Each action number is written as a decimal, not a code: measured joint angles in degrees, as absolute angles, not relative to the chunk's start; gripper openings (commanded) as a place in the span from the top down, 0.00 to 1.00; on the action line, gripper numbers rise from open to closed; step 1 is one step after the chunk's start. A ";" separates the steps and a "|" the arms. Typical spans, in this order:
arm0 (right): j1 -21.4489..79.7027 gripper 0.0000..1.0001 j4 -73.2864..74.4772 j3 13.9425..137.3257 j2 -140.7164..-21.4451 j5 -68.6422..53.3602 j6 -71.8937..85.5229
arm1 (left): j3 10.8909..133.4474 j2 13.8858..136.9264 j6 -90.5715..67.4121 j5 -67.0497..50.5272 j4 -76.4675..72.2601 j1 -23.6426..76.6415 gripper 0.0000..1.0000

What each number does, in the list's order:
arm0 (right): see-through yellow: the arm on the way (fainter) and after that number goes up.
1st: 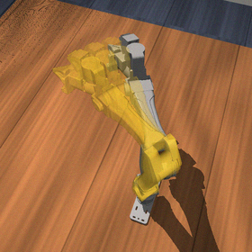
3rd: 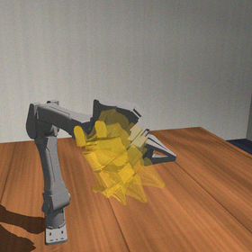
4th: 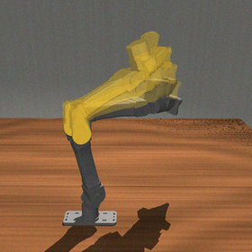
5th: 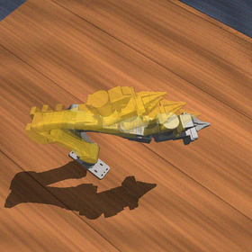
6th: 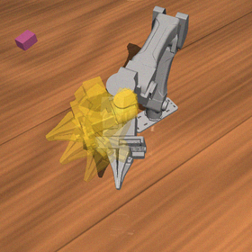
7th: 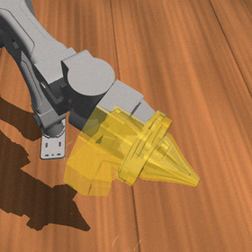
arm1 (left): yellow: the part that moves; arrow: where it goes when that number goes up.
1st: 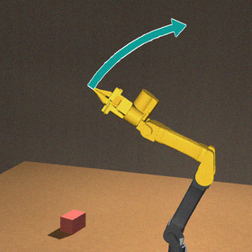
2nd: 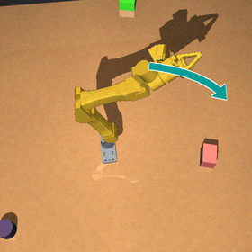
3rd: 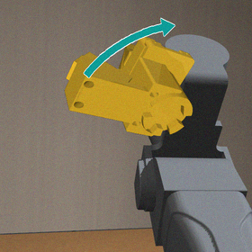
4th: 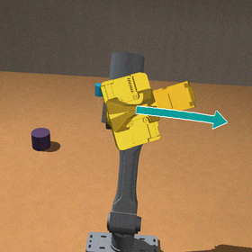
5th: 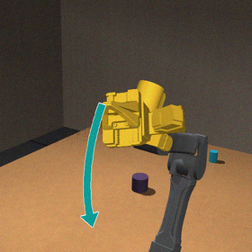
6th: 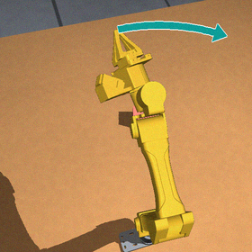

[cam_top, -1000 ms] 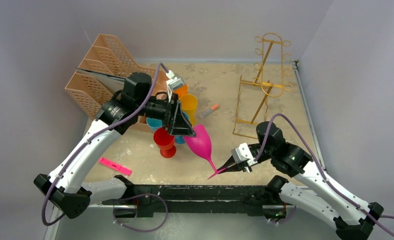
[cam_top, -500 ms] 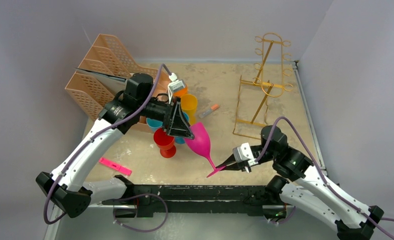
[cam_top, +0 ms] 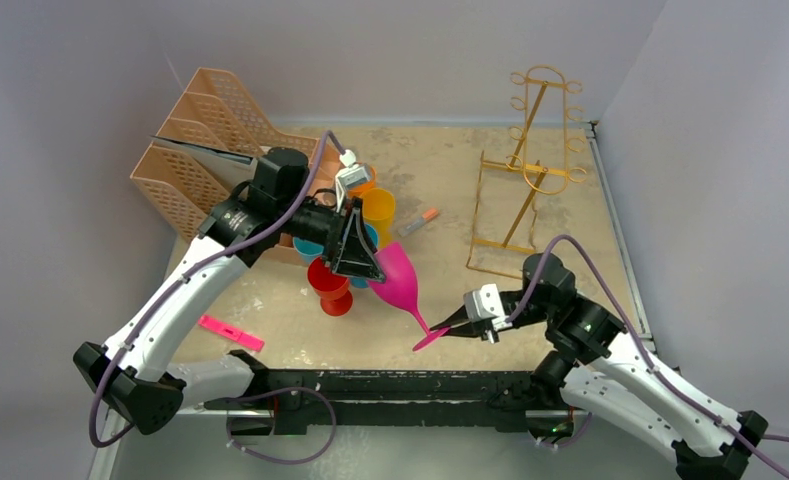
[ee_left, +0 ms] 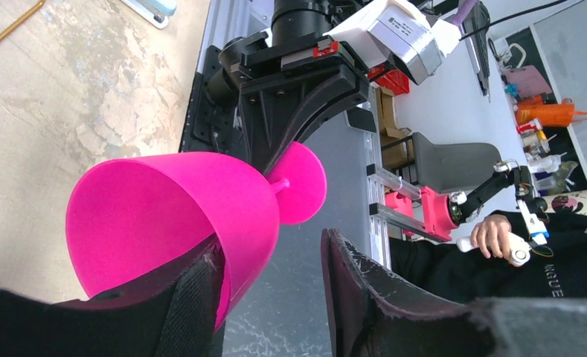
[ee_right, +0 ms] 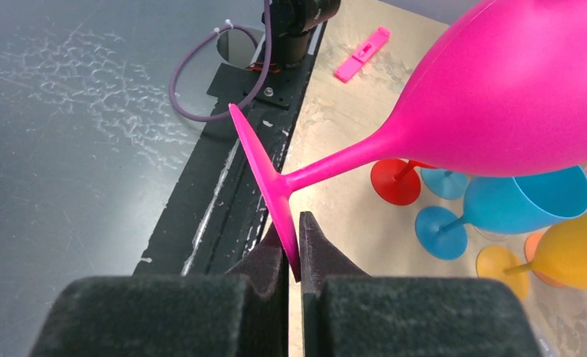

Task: Take the wine glass off the wine glass rack
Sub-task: Place the wine glass at the center of the board.

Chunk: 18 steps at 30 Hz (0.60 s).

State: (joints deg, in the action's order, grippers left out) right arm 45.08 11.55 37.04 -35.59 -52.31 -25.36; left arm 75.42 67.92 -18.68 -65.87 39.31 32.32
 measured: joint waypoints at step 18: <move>45.39 1.00 7.66 37.01 -38.24 -50.85 -26.00 | 75.40 67.16 -18.52 -68.40 40.01 32.05 1.00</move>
